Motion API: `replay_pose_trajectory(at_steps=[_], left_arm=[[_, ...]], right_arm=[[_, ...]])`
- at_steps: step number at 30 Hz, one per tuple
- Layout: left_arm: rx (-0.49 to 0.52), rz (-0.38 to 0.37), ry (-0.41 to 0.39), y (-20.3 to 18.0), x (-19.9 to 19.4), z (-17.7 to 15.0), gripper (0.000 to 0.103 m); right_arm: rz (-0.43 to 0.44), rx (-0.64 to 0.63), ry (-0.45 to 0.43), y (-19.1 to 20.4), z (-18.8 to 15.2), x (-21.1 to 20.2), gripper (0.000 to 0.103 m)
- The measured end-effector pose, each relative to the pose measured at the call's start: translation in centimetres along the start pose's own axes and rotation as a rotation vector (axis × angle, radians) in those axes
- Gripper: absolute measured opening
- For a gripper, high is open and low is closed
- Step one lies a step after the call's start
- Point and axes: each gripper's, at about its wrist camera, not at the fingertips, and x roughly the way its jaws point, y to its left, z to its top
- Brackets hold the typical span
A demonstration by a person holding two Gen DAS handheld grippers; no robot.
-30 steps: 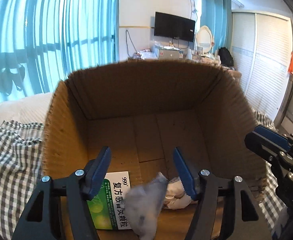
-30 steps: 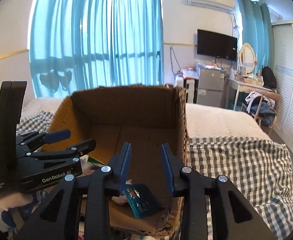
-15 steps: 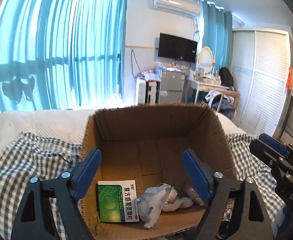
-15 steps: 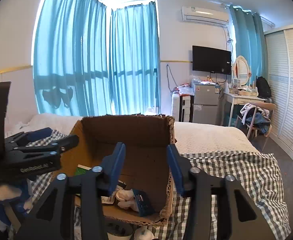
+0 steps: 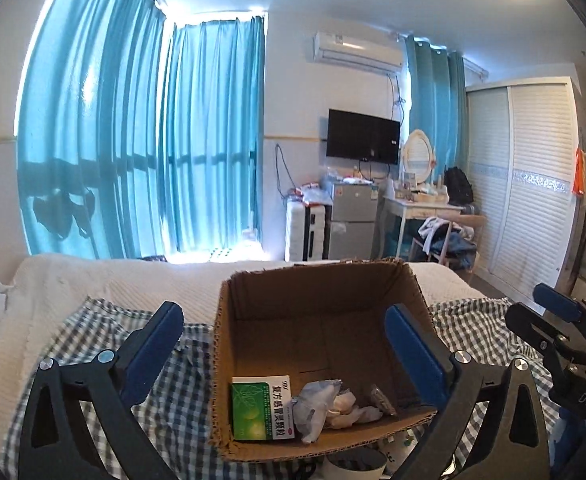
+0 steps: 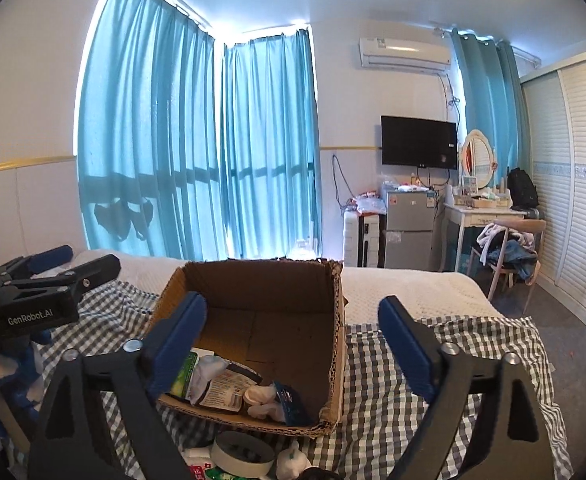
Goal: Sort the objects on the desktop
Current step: 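Move both tools back toward the remaining items beside the box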
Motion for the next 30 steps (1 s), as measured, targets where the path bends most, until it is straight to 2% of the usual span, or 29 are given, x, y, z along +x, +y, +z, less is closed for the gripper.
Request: replay_pose_trajectory(at_steps=[6,17,21,26,30], left_arm=[[-0.006,0.05,-0.032,1.0,-2.0,0.1,0.103],[-0.039,0.067,0.051,2.5,-2.3,-2.8,0.103],[-0.064,0.074,0.052,2.8,-2.8,-3.2,0.103],[-0.071,0.075,0.037,2.5,-3.6,-3.3,0.103],[-0.044,0.062,0.067,1.9,-3.1,-4.3,0.103]], right_arm=[[-0.005,0.002,-0.01,0.2,-0.2,-0.9,0.103],[-0.042,-0.009,0.003,-0.3,-1.7,-2.1,0.103],[-0.045,-0.002,0.002,-0.6,-2.1,-2.4,0.103],[-0.048,-0.015,0.042,-0.6,-3.6,-2.2,0.103],[-0.043,-0.015,0.092,-0.8,-5.0,-1.3,0.103]])
